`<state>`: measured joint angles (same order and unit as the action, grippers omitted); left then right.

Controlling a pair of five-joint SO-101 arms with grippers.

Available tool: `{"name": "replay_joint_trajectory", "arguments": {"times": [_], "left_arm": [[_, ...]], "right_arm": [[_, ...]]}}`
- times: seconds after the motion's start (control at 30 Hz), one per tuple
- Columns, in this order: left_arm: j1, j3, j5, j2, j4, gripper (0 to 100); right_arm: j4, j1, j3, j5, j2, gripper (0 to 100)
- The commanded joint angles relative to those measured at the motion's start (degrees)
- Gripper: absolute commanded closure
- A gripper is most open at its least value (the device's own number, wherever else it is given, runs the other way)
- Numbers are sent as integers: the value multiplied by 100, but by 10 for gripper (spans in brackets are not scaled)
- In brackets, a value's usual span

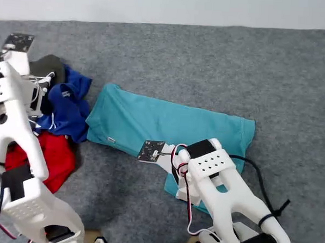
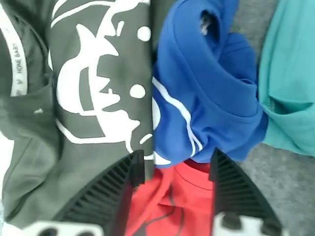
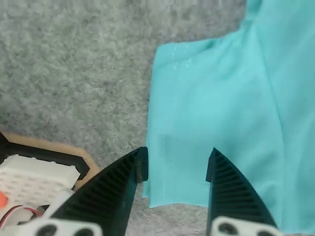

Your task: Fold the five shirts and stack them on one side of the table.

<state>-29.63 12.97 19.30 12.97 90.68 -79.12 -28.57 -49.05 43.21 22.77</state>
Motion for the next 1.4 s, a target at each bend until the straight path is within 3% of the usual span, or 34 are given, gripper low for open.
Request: {"name": "replay_joint_trajectory", "arguments": {"times": [0.0,0.1,0.2,0.63,0.73,0.87,1.03,1.37], "left_arm": [[62,-66,62,-334,-123,779],[343,-171,132,-387,-97,779],[571,-145,299,-396,9,779],[1864,338,316,-941,765,779],[2347,338,316,-1099,765,780],[3156,330,316,-1222,774,838],[4237,154,334,-1187,853,948],[6426,-998,308,-1169,651,997]], "right_arm": [[22,-40,44,-105,198,789],[-224,4,211,-158,215,789],[-470,347,571,-738,215,789],[-963,3565,2268,-2734,215,792],[-971,4330,2646,-3059,215,854],[-989,5437,2971,-3068,215,951],[-1305,6712,3358,-3051,224,959],[-1367,8778,3499,-2110,224,960]]}}
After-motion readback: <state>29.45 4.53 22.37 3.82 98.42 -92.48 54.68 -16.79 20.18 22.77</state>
